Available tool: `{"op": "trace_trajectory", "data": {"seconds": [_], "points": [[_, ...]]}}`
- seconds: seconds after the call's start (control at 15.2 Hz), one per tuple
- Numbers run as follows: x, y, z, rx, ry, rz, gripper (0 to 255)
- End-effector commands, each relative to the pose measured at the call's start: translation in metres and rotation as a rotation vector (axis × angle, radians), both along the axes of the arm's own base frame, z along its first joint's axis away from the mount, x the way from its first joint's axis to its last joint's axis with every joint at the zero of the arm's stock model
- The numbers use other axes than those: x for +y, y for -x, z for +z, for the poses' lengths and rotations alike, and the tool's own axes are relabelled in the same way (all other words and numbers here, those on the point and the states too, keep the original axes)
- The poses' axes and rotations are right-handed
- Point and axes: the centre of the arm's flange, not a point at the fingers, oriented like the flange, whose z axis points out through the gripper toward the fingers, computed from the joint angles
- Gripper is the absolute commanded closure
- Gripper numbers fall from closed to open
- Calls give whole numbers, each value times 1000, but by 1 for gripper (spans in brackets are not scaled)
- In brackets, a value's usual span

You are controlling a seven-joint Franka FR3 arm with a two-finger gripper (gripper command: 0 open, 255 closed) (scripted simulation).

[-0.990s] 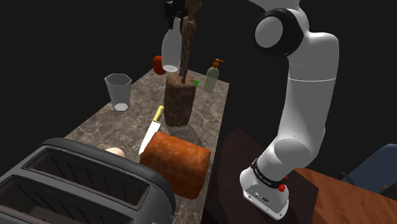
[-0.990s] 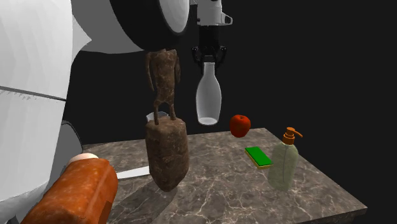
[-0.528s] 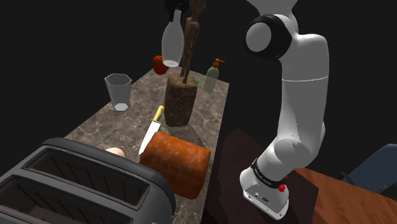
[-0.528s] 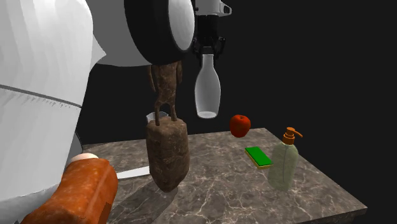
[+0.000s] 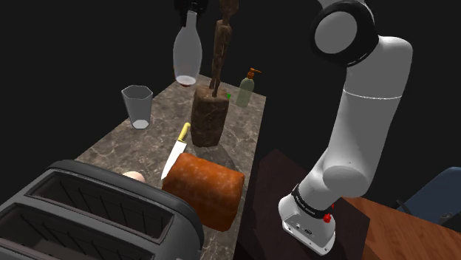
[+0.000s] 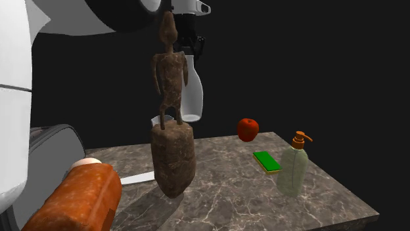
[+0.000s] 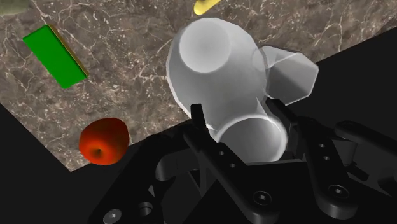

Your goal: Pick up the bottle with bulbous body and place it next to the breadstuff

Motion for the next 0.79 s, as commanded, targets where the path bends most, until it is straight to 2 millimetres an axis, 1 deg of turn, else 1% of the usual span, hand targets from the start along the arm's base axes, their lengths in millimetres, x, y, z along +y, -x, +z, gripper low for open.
{"op": "trace_trajectory", "data": {"seconds": [0.0,0.73], "points": [[23,12,-2,0,0,-1,255],[158,65,-1,0,0,-1,255]]}}
